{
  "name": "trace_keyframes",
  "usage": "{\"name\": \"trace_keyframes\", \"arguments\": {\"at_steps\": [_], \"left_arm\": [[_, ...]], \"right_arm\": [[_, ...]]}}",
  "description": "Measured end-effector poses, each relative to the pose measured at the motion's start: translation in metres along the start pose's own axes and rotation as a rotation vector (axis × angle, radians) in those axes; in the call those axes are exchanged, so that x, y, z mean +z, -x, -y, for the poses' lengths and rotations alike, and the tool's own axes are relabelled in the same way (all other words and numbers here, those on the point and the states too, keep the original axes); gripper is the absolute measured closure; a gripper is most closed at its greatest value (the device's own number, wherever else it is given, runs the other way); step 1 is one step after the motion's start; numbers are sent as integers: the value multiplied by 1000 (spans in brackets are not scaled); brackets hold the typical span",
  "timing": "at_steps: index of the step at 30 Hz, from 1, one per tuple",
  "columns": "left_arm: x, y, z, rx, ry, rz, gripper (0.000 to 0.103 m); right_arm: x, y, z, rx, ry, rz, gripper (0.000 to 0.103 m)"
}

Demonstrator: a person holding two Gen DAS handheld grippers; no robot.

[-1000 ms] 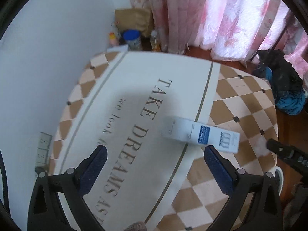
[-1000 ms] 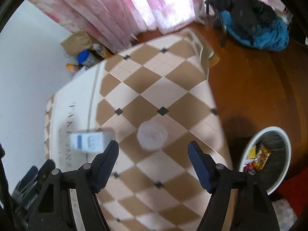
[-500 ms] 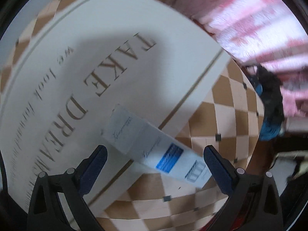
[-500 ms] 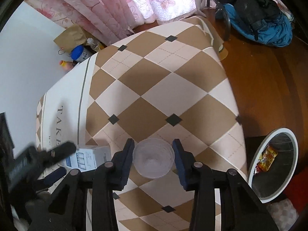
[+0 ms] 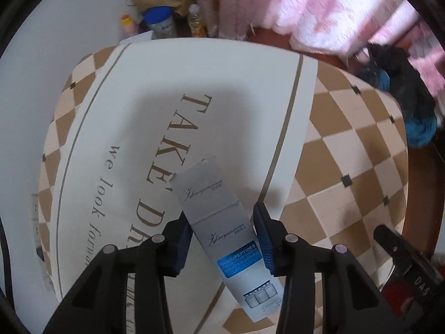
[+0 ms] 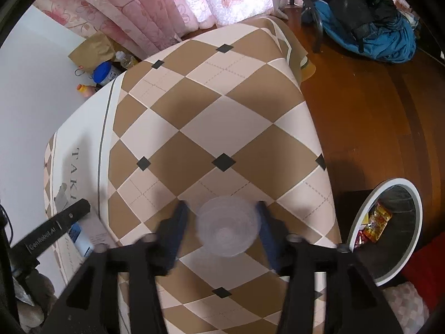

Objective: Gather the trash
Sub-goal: 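Grasp the clear plastic cup with the right gripper while the left grasps the white oligopeptides box, then carry the cup and white box over the bin with both grippers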

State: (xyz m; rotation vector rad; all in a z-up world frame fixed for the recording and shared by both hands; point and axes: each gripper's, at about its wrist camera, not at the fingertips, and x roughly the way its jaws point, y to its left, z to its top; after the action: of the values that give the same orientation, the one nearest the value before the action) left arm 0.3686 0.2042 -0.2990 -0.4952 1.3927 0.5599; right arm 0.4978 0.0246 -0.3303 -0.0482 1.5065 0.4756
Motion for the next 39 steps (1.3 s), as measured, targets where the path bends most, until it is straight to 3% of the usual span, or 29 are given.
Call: {"name": "trace_keyframes", "arguments": {"at_steps": [5, 9, 12, 13, 15, 21, 29, 39], "left_arm": [[-4, -14, 0, -15, 15, -62, 63], [-11, -16, 9, -5, -9, -79, 51], [-20, -16, 13, -1, -40, -77, 51], [-24, -14, 13, -2, -41, -63, 52], [-27, -12, 12, -7, -48, -32, 67], [-45, 2, 14, -19, -72, 29, 67], [-71, 50, 12, 30, -138, 184, 67], [-95, 125, 78, -21, -254, 346, 67]], "right_arm": [[-2, 0, -3, -9, 4, -7, 42], [-3, 1, -4, -11, 3, -2, 42], [-5, 1, -4, -17, 9, 8, 43], [-5, 1, -4, -26, 18, 12, 47], [-6, 2, -6, -55, 33, 22, 59], [-11, 5, -4, -51, 58, 49, 59], [-33, 32, 2, 3, 62, 102, 59], [-69, 118, 46, 67, 23, 243, 59]]}}
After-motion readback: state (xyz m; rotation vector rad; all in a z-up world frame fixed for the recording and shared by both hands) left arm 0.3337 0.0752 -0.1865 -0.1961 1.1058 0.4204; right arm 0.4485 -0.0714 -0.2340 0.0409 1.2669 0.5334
